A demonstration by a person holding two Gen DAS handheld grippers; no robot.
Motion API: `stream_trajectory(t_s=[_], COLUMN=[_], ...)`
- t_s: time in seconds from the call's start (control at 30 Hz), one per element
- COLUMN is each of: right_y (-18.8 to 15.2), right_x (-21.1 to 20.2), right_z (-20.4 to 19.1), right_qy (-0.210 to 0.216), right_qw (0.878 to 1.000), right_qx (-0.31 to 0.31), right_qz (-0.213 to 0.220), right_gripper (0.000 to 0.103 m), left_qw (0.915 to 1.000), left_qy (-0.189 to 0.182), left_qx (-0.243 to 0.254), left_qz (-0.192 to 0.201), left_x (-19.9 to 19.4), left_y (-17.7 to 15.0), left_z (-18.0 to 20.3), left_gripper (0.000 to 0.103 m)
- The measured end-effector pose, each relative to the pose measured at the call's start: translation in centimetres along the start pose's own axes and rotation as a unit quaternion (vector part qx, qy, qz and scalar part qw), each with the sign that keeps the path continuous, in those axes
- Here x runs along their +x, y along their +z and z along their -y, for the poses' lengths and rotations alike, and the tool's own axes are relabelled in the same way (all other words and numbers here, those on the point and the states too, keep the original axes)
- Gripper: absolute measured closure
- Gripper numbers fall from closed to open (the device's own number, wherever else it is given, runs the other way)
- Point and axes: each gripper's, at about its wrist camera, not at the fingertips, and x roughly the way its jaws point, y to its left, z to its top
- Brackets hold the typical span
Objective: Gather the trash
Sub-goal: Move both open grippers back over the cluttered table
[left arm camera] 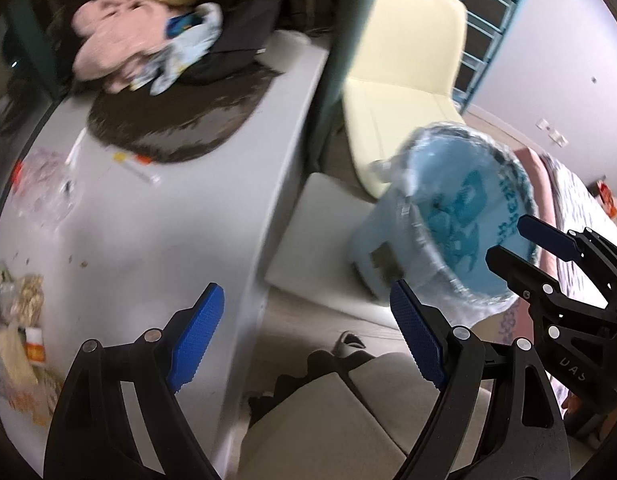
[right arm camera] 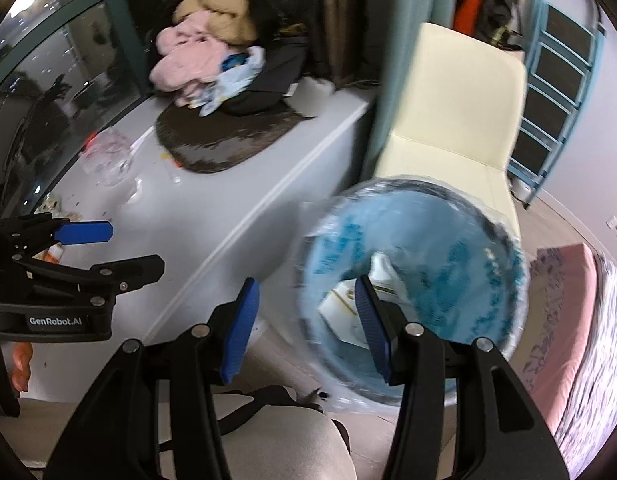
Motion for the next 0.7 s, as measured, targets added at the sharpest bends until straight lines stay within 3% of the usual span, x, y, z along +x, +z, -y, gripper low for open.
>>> stream_trajectory(t_s=[0.33, 0.7], right_y=[0.7, 0.3], right_x=[1.3, 2.2], right_z=[-7.6, -16.6], right_qy=[0.033, 0.067], right_qw=[0.997, 0.986], right_qx=[-0.067, -0.147], right_qz=[-0.019, -0.033], right_gripper=[0.055, 0.055], left_qw=[0.9971, 0.9882], left_qy=[0.017, 0.033], left_qx=[-0.075, -0.15], left_qz=[-0.004, -0.001], left_x=[-1.8, -4.0], left_y=[-4.1, -8.9], left_z=[-7.4, -15.4], left_gripper=[0.021, 0.021])
